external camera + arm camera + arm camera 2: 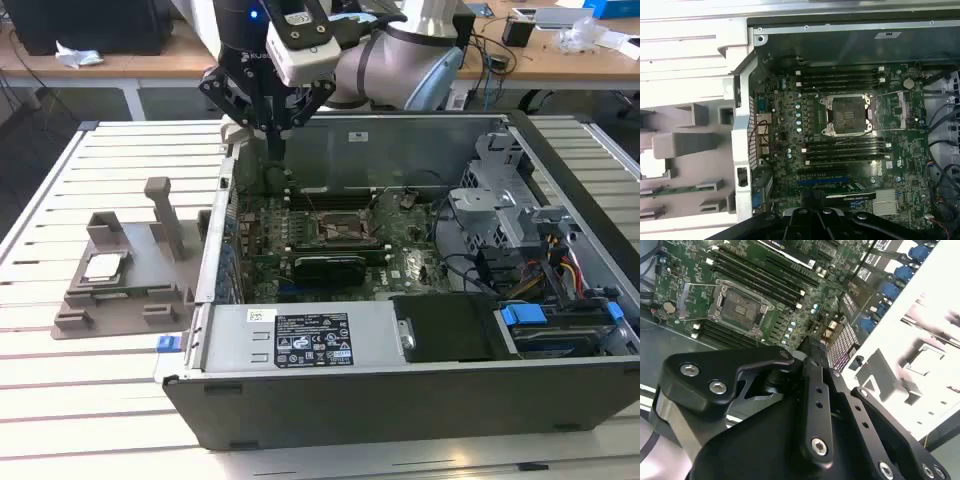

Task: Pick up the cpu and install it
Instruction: 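Reach for the cpu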

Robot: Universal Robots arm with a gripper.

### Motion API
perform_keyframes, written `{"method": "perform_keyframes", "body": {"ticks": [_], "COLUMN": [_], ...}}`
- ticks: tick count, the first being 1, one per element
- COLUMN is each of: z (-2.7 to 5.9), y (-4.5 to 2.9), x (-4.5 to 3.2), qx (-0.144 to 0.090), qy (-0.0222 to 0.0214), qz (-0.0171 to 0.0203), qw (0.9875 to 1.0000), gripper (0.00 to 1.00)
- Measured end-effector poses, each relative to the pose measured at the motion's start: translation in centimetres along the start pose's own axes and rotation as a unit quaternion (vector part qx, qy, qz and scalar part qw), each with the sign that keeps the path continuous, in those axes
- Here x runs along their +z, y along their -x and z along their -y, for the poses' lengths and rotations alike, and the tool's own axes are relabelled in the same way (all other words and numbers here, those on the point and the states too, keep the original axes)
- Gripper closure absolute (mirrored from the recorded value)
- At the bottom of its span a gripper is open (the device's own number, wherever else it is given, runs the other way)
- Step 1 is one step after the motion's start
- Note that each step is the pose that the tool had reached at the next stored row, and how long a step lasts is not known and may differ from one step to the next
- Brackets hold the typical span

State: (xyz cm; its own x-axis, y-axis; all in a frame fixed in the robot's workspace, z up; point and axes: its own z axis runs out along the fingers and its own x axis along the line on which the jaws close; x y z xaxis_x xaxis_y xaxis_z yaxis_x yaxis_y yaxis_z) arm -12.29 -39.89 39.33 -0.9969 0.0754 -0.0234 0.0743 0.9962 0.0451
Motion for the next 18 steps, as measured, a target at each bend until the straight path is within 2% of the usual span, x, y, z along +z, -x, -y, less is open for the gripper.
{"method": "perform_keyframes", "body": {"ticks": [1, 2, 4, 11, 12, 14, 15, 16, 17, 18], "z": [0.14, 0.21, 0.33, 0.60, 0.67, 0.72, 0.79, 0.88, 0.96, 1.00], "y": [-1.81, -2.82, -4.38, -8.02, -8.97, -9.72, -10.55, -11.84, -12.75, -13.35], "x": [-0.04, -0.05, -0.08, -0.15, -0.17, -0.18, -0.19, -0.21, -0.23, -0.24], "qx": [0.000, 0.000, 0.000, 0.000, 0.000, 0.000, 0.000, 0.000, 0.000, 0.000], "qy": [0.0000, 0.0000, 0.0000, 0.0000, 0.0000, 0.0000, 0.0000, 0.0000, 0.0000, 0.0000], "qz": [0.0000, 0.0000, 0.0000, 0.0000, 0.0000, 0.0000, 0.0000, 0.0000, 0.0000, 0.0000], "qw": [1.0000, 1.0000, 1.0000, 1.0000, 1.0000, 1.0000, 1.0000, 1.0000, 1.0000, 1.0000], "gripper": [0.89, 0.89, 0.89, 0.89, 0.89, 0.89, 0.89, 0.89, 0.89, 0.89]}}
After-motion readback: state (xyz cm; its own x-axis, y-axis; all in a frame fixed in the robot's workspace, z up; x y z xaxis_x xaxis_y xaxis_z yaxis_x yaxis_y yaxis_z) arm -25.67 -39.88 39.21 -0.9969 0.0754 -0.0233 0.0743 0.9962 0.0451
